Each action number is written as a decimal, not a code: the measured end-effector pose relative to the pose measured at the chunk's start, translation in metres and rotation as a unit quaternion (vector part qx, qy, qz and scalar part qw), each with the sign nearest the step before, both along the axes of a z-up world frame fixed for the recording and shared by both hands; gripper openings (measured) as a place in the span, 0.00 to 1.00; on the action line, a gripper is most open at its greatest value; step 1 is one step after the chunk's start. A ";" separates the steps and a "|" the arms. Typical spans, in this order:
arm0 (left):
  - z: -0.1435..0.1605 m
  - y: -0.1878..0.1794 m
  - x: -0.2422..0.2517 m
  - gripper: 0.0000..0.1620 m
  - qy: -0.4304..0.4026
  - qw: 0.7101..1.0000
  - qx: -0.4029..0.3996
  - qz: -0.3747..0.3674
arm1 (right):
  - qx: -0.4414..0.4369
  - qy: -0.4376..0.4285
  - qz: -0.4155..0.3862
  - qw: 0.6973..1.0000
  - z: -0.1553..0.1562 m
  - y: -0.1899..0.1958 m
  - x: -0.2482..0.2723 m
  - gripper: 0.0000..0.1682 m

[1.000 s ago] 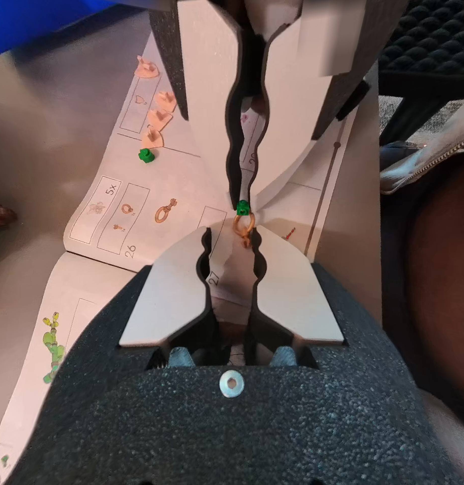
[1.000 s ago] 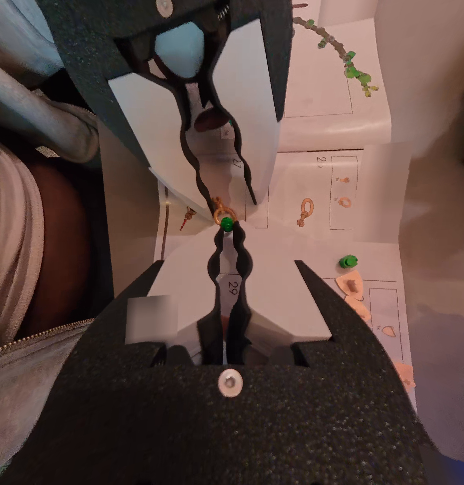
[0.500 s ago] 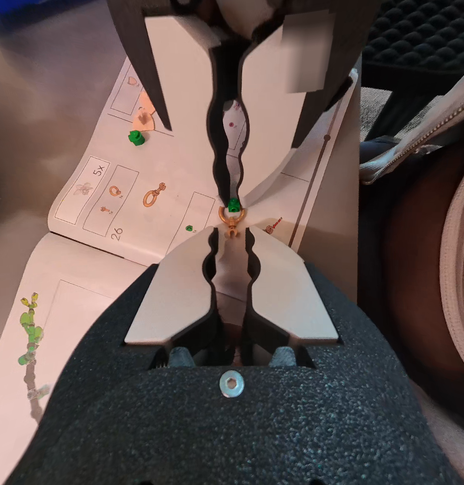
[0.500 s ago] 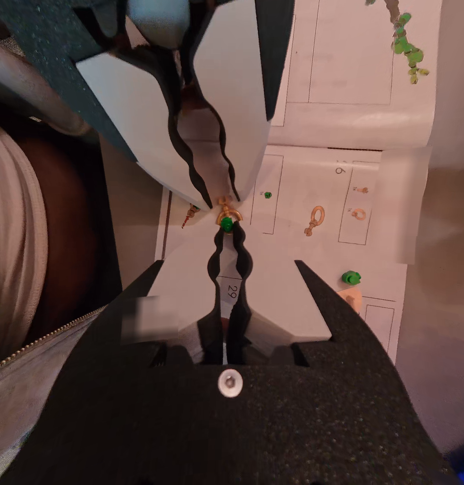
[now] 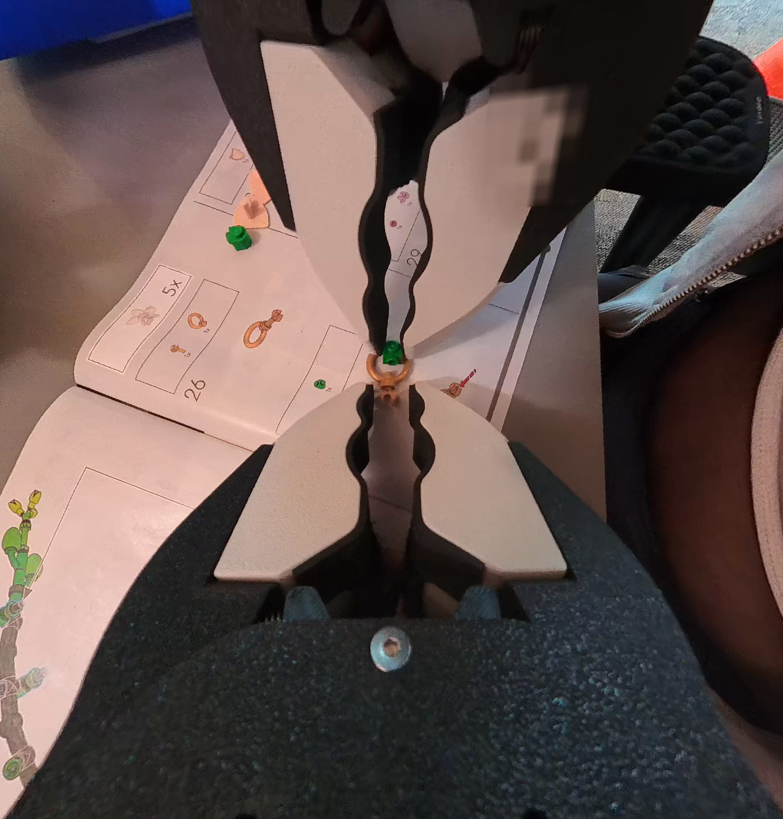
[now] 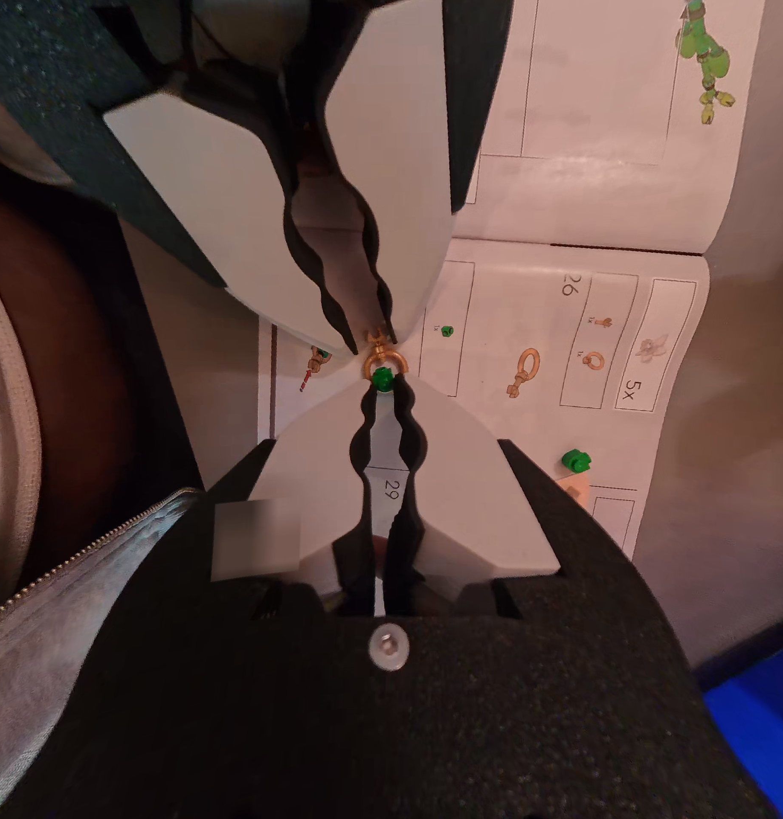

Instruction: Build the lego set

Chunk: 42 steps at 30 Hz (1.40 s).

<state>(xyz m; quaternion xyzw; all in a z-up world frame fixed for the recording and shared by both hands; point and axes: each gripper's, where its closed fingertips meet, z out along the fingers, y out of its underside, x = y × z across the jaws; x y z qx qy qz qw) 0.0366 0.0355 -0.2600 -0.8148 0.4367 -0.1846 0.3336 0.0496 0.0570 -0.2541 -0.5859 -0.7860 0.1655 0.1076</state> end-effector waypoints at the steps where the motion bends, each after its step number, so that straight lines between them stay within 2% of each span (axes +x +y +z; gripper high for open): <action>1: 0.000 0.000 0.000 0.09 -0.003 1.000 0.002 0.000 | 0.000 -0.001 -0.001 1.000 0.000 0.000 0.000 0.05; 20: 0.000 -0.001 -0.001 0.08 -0.017 1.000 0.009 -0.002 | 0.023 0.015 -0.014 1.000 0.001 -0.005 0.001 0.13; 27: 0.000 0.000 -0.001 0.08 -0.018 1.000 0.008 0.000 | 0.013 0.085 0.012 0.996 0.010 -0.001 -0.006 0.04; 42: 0.000 -0.001 -0.001 0.07 -0.020 1.000 0.005 -0.001 | -0.018 0.040 0.047 0.998 0.000 -0.001 -0.009 0.04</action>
